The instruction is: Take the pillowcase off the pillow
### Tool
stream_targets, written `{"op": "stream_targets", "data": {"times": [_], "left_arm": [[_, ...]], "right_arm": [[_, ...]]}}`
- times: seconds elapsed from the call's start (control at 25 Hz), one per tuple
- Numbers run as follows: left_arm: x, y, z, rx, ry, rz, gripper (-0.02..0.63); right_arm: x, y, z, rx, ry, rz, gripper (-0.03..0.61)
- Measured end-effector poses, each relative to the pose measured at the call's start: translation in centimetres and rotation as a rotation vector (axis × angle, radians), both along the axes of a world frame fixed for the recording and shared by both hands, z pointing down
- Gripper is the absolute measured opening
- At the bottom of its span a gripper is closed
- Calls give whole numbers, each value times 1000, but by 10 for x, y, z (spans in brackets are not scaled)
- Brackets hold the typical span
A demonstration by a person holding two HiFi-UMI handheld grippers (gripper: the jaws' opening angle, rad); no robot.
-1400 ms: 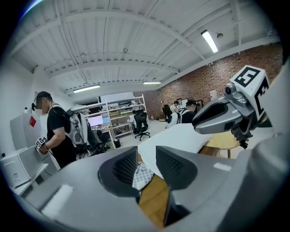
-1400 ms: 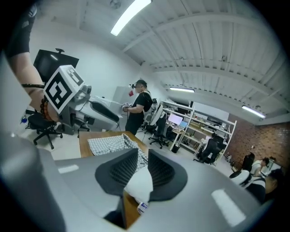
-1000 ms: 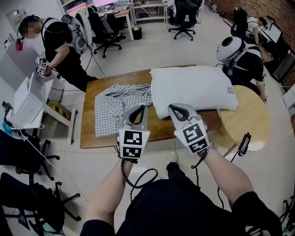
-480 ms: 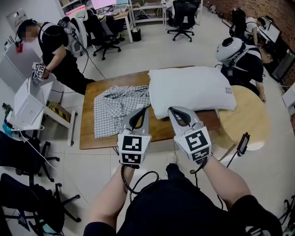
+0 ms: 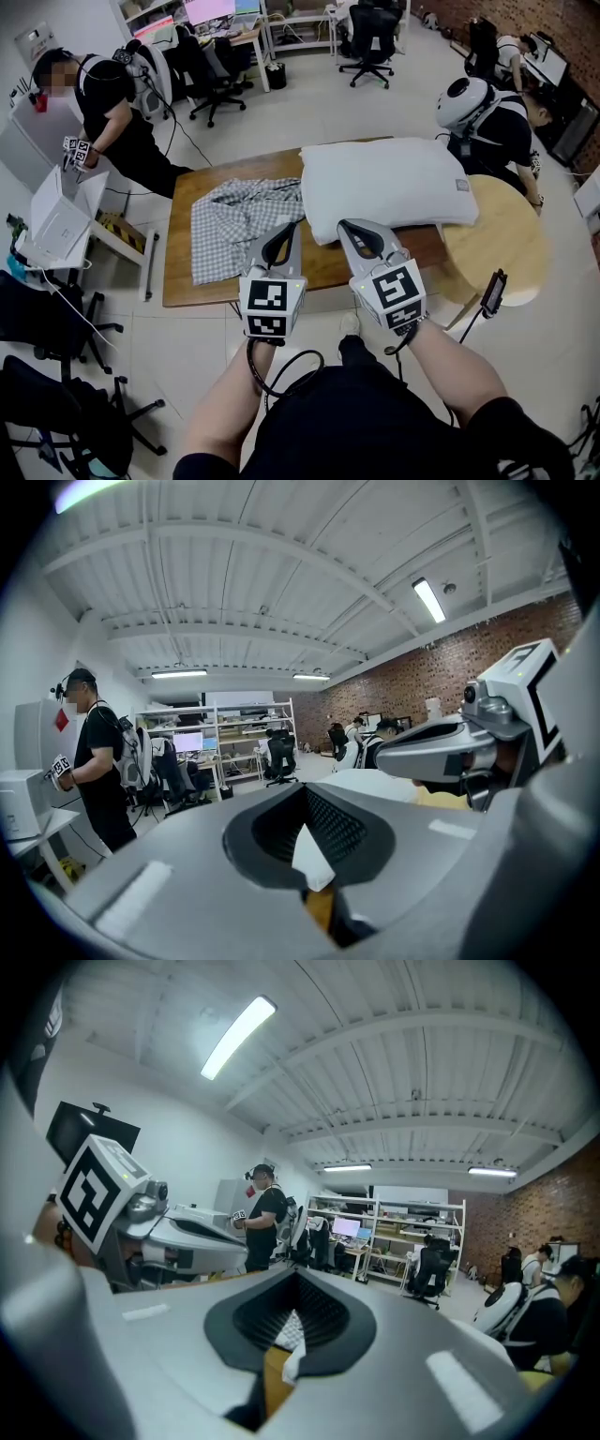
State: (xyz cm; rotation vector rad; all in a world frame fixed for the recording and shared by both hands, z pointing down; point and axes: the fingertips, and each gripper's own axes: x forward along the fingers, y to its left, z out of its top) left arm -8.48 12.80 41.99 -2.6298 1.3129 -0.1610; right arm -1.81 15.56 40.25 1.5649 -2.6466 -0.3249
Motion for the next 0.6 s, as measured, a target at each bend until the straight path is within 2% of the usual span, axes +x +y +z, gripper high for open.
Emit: {"op": "stream_targets", "data": {"times": [0.6], "left_arm": [[4,1,-6,12,-6,6,5]], "right_arm": [[-3,0,-8,4,-2,5,0]]}}
